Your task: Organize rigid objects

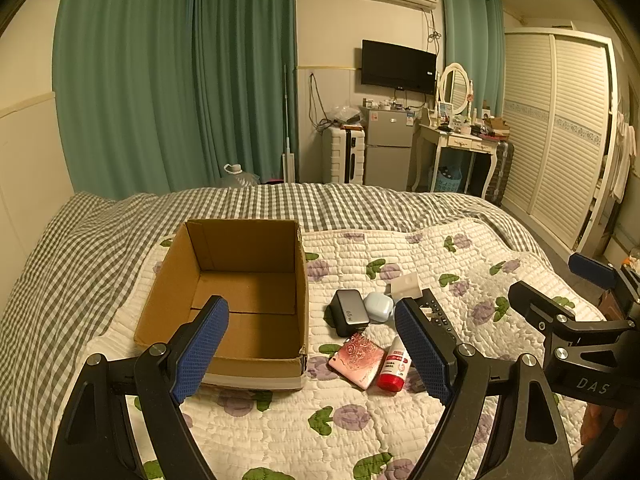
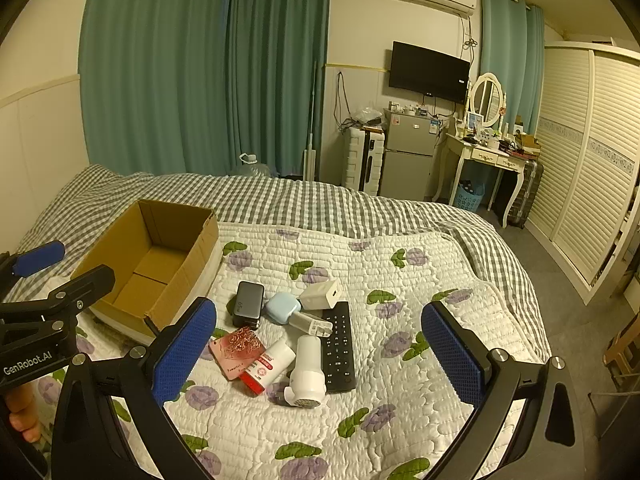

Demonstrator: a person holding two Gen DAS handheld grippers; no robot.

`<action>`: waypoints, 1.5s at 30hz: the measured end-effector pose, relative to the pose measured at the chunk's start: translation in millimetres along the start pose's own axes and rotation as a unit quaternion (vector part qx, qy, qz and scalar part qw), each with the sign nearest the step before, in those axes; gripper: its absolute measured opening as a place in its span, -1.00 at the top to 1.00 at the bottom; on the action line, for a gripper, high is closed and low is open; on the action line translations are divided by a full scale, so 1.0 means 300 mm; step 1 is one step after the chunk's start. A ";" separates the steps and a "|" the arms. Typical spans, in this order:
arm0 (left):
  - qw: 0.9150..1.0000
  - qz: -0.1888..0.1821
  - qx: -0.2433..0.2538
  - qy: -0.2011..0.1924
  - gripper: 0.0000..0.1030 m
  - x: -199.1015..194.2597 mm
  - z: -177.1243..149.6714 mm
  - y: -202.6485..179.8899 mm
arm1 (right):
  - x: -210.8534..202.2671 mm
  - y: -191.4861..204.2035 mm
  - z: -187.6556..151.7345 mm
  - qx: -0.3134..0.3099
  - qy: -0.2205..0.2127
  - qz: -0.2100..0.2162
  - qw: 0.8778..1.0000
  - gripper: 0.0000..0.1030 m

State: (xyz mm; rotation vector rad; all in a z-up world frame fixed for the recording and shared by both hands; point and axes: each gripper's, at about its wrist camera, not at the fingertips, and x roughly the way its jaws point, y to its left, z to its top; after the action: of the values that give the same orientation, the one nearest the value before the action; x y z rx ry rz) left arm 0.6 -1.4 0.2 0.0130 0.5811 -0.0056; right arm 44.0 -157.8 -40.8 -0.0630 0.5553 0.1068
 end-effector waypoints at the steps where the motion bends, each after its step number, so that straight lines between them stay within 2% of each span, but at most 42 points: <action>1: 1.000 0.000 0.001 -0.001 -0.70 0.005 -0.010 0.004 | 0.000 0.000 -0.001 0.000 -0.001 0.000 1.000 -1.00; 12: 1.000 -0.002 0.004 0.003 -0.70 0.009 -0.035 -0.031 | -0.002 -0.017 0.009 -0.008 0.003 0.002 1.000 -1.00; 17: 0.999 -0.012 0.011 0.030 -0.70 0.073 -0.066 -0.088 | 0.031 -0.061 -0.013 -0.008 0.016 -0.008 1.000 -1.00; 21: 0.997 -0.020 0.017 0.072 -0.70 0.174 -0.125 -0.138 | 0.099 -0.116 -0.054 -0.001 0.044 -0.016 0.999 -1.00; 29: 0.988 -0.017 0.061 0.140 -0.65 0.400 -0.265 -0.244 | 0.290 -0.146 -0.147 -0.011 0.131 0.002 0.991 -0.90; 35: 0.985 -0.027 0.064 0.159 -0.64 0.511 -0.299 -0.260 | 0.401 -0.128 -0.196 -0.019 0.172 0.021 0.985 -0.85; 41: 0.979 -0.051 0.088 0.177 -0.62 0.587 -0.333 -0.302 | 0.484 -0.126 -0.208 -0.008 0.205 0.030 0.978 -0.68; 42: 0.977 -0.060 0.091 0.183 -0.49 0.604 -0.338 -0.309 | 0.493 -0.126 -0.209 -0.007 0.207 0.031 0.978 -0.67; 43: 0.976 -0.066 0.092 0.186 -0.16 0.613 -0.343 -0.314 | 0.503 -0.126 -0.209 -0.005 0.209 0.032 0.977 -0.67; 45: 0.970 -0.100 0.092 0.201 0.22 0.637 -0.349 -0.329 | 0.511 -0.124 -0.210 -0.005 0.212 0.033 0.977 -0.66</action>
State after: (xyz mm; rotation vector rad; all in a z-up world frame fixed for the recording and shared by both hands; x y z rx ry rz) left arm 102.0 -99.0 -193.2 0.1381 0.9850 -0.2589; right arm 144.9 -187.3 -174.1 -0.0769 0.9841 0.1631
